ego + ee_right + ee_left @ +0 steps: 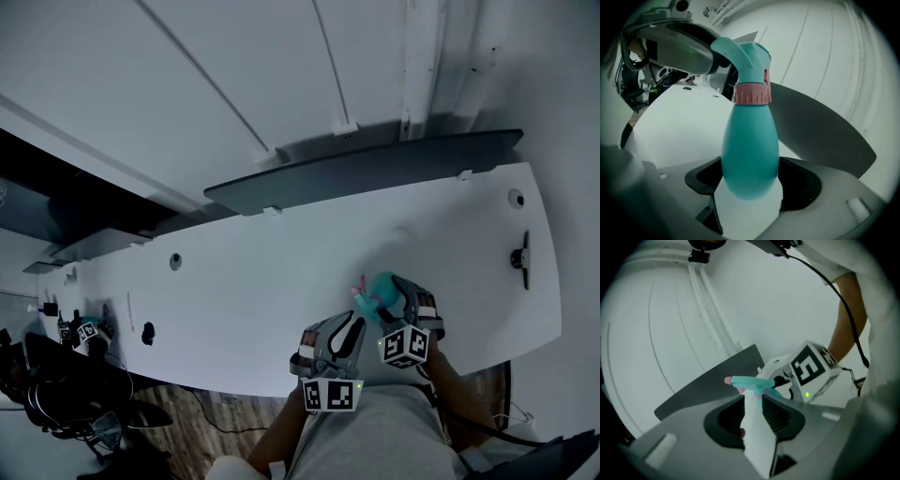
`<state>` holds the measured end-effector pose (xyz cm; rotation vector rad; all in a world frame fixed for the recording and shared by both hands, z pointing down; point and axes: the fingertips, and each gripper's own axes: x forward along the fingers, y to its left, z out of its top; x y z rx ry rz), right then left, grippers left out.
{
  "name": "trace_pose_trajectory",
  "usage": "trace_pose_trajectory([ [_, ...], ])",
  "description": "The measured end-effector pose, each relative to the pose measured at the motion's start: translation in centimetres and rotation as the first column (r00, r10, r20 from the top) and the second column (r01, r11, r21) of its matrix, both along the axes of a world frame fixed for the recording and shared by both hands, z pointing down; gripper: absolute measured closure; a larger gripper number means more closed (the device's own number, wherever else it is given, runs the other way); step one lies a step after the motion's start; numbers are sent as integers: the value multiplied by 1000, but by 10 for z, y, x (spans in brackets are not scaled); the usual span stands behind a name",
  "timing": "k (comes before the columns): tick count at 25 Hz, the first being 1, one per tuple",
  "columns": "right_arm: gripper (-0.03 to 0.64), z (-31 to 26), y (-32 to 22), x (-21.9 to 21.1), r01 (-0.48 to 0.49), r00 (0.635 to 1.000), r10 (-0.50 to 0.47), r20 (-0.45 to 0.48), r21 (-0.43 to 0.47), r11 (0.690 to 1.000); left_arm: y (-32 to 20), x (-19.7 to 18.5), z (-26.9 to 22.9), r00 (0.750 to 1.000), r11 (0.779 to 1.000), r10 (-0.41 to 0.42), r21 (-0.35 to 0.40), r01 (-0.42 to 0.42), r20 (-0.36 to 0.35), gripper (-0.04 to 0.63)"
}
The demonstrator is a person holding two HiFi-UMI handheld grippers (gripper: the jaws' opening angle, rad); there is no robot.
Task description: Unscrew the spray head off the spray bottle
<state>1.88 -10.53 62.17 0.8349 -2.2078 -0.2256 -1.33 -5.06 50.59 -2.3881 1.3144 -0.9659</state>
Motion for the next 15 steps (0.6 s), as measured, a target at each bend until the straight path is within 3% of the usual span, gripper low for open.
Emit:
trace_pose_trajectory([
  [3,242,-8,-1,5,54,993,-51,-106,25,998,5,-7,1,988,997,31,59,-40,149,462],
  [8,242,-6,0,8,142,944,-126,-306,32,989,11,-21,10,932,990,28,122,-77,362,411],
  [11,242,-2,3,7,200,880,-166,-445,30,979,13,-33,14,880,985,-1,154,-82,475,366],
  [15,242,-4,4,1,278,773,-197,-604,43,960,13,-42,26,783,976,0,171,-136,622,325],
])
